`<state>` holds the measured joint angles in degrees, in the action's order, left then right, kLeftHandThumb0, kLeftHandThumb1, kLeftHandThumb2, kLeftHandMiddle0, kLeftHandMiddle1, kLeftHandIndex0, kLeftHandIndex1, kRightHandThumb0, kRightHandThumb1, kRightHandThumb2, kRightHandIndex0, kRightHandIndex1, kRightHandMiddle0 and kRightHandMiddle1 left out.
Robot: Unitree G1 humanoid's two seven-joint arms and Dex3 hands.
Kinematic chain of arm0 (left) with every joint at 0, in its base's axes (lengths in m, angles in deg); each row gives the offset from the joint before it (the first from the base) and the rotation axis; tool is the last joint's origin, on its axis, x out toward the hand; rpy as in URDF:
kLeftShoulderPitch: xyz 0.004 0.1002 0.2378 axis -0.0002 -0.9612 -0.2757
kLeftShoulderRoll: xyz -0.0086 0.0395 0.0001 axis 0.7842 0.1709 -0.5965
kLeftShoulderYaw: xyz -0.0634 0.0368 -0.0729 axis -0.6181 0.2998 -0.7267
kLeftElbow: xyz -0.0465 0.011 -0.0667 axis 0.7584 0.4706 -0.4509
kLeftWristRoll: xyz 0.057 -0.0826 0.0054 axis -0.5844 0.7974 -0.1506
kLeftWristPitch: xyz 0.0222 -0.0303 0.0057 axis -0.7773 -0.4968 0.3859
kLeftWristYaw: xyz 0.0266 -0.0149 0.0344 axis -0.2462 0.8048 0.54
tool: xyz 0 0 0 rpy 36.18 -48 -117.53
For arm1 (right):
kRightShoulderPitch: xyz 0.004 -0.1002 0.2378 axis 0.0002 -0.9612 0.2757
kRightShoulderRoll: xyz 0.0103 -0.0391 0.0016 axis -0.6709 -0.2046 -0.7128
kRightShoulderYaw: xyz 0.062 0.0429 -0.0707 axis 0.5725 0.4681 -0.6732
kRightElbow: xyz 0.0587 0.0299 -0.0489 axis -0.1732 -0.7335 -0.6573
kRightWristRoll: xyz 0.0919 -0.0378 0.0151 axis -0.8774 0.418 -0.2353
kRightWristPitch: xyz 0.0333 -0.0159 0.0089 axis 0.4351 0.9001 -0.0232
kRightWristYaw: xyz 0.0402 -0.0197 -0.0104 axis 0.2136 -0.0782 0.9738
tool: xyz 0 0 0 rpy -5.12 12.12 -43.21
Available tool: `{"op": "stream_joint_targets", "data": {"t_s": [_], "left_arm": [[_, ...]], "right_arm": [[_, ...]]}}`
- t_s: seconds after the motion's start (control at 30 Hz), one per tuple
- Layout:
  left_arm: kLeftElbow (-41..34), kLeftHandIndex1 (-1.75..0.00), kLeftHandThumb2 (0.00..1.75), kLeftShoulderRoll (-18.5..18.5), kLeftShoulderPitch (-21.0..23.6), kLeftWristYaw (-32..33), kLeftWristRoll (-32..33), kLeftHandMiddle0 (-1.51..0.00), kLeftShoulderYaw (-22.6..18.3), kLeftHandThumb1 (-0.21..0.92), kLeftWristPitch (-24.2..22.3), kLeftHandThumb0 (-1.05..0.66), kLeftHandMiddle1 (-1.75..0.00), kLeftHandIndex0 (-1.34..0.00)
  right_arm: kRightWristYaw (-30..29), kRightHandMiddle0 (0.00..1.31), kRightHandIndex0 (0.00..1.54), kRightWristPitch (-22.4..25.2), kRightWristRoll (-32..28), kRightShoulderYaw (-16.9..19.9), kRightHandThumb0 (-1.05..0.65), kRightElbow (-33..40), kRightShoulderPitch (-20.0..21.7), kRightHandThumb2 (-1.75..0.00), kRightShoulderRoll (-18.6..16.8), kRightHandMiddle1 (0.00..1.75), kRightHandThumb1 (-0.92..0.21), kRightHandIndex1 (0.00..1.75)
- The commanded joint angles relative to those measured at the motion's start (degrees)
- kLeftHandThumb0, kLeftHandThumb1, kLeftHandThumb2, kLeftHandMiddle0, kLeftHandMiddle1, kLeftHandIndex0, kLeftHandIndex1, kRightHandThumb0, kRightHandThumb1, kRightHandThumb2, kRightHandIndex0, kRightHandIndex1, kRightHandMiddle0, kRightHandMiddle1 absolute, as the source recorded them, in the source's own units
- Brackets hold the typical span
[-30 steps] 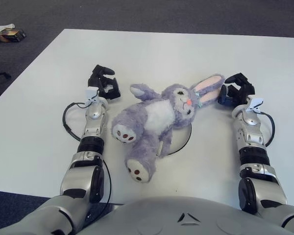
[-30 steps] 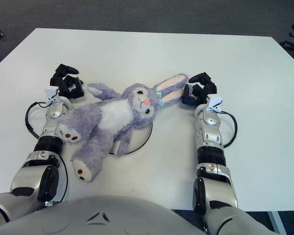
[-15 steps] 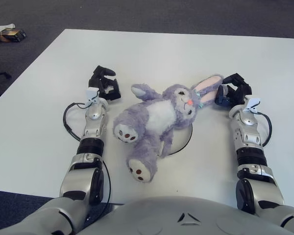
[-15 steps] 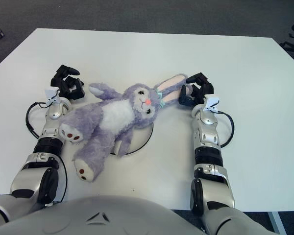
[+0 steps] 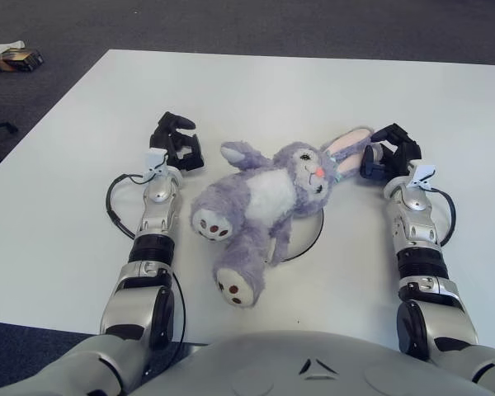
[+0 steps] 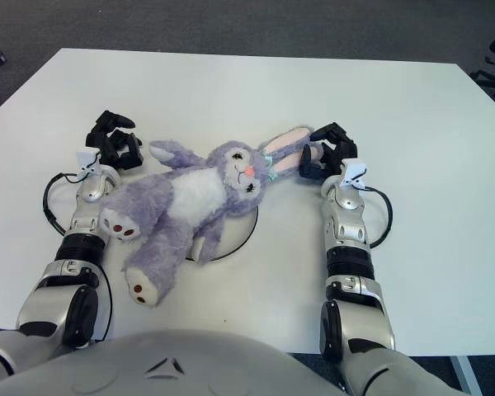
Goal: Put the doll into the plate.
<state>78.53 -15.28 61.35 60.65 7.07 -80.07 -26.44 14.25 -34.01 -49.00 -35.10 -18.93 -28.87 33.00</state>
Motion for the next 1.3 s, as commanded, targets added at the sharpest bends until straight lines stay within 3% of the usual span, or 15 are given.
{"op": "stream_joint_targets", "data": {"t_s": [0.0, 0.37, 0.67, 1.27], "left_arm": [[0.0, -1.75, 1.39, -0.4, -3.1, -1.7, 0.1, -0.54, 0.7, 0.26, -2.4, -0.01, -1.75, -0.53], [-6.7, -1.75, 1.40, -0.9, -5.7, -5.3, 1.9, -0.55, 1.4, 0.26, -6.6, -0.01, -1.75, -0.53], [-12.4, -1.75, 1.39, -1.6, -7.7, -7.3, 3.7, -0.54, 1.6, 0.26, -10.4, -0.01, -1.75, -0.53], [-15.8, -1.75, 1.35, -1.1, -9.6, -6.4, 1.1, -0.52, 2.9, 0.29, -12.3, -0.01, -1.75, -0.50]], "right_arm": [[0.5, 0.72, 0.85, 2.5, 0.3, -0.7, -0.01, -4.5, -3.3, -1.65, -1.1, 1.59, 0.02, 1.75], [-0.5, 0.73, 0.87, -0.4, 0.9, -0.8, -0.01, -6.6, -3.4, -1.68, -0.9, 1.61, 0.04, 1.75], [-0.5, 0.71, 0.88, -5.4, 0.3, -0.5, -0.01, -5.9, -5.2, -1.69, -1.8, 1.63, 0.05, 1.75], [0.7, 0.74, 0.91, -13.3, -2.1, 0.7, -0.01, -5.2, -7.2, -1.74, -3.4, 1.63, 0.09, 1.75]]}}
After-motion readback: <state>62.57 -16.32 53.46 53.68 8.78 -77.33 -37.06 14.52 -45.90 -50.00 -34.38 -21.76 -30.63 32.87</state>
